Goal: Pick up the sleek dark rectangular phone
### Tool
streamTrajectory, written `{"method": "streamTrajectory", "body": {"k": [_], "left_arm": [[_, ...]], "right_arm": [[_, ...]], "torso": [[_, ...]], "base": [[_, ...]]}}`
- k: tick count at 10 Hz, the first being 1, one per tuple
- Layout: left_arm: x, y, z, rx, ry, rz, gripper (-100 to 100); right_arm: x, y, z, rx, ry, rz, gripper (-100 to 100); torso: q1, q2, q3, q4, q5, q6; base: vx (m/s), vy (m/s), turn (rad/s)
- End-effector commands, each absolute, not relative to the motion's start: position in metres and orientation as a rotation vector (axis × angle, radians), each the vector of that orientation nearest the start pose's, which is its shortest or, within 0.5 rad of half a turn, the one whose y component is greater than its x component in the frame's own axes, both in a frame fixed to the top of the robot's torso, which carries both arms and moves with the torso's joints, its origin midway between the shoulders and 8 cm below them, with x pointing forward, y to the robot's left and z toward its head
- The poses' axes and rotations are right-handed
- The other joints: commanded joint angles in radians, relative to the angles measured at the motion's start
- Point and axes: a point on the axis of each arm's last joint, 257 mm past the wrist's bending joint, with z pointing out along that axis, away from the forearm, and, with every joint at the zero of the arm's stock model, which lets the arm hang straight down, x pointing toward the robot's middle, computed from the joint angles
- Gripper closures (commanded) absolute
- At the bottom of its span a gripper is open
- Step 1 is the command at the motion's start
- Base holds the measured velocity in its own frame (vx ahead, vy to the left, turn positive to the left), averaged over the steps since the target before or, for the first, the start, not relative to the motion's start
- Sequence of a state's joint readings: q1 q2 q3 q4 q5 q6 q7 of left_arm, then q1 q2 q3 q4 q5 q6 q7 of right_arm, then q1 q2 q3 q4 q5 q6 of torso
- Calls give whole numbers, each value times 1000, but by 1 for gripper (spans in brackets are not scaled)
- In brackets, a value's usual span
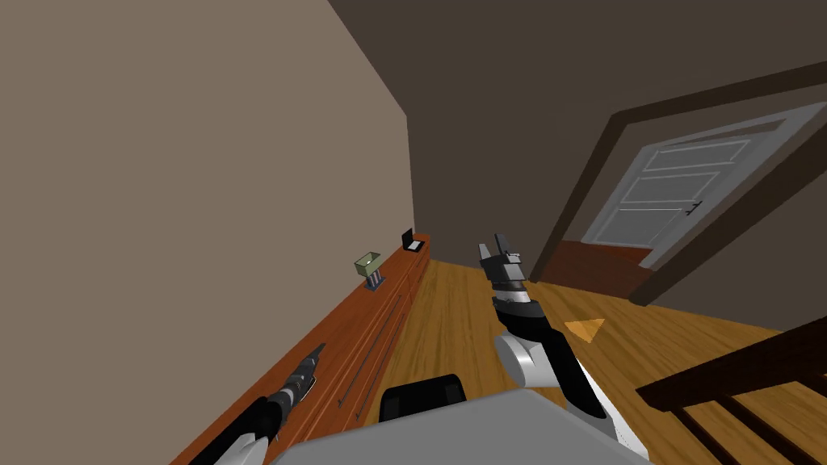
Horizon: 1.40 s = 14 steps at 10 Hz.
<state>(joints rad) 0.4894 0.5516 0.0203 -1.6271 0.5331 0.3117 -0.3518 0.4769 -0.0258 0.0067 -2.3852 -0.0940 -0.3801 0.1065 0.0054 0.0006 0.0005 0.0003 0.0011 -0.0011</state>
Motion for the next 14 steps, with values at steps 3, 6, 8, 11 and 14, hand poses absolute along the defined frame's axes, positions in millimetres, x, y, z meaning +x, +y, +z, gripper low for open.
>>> {"method": "streamTrajectory", "body": {"k": [3, 6, 8, 11, 14], "left_arm": [[291, 466, -457, -1540, 1881, -415, -100], [262, 489, -485, -1659, 1936, -320, -100], [246, 498, -498, -1724, 1962, -273, -100], [218, 511, -518, -1821, 1989, -198, -100], [186, 523, -536, -1954, 2016, -120, -100]], "right_arm": [[343, -279, 56, 651, 606, 1288, 0], [343, -279, 56, 651, 606, 1288, 0], [343, -279, 56, 651, 606, 1288, 0], [343, -279, 56, 651, 606, 1288, 0], [343, -279, 56, 651, 606, 1288, 0]], "torso": [[-1, -1, 0, 0, 0, 0], [-1, -1, -1, 0, 0, 0], [0, -1, 0, 0, 0, 0], [1, -1, 0, 0, 0, 1], [2, 0, 0, 0, 0, 1]], "base": [[-17, 42, -133], [-20, 44, -237], [-37, 65, -185], [-25, 62, -194], [-38, 80, -270]]}}
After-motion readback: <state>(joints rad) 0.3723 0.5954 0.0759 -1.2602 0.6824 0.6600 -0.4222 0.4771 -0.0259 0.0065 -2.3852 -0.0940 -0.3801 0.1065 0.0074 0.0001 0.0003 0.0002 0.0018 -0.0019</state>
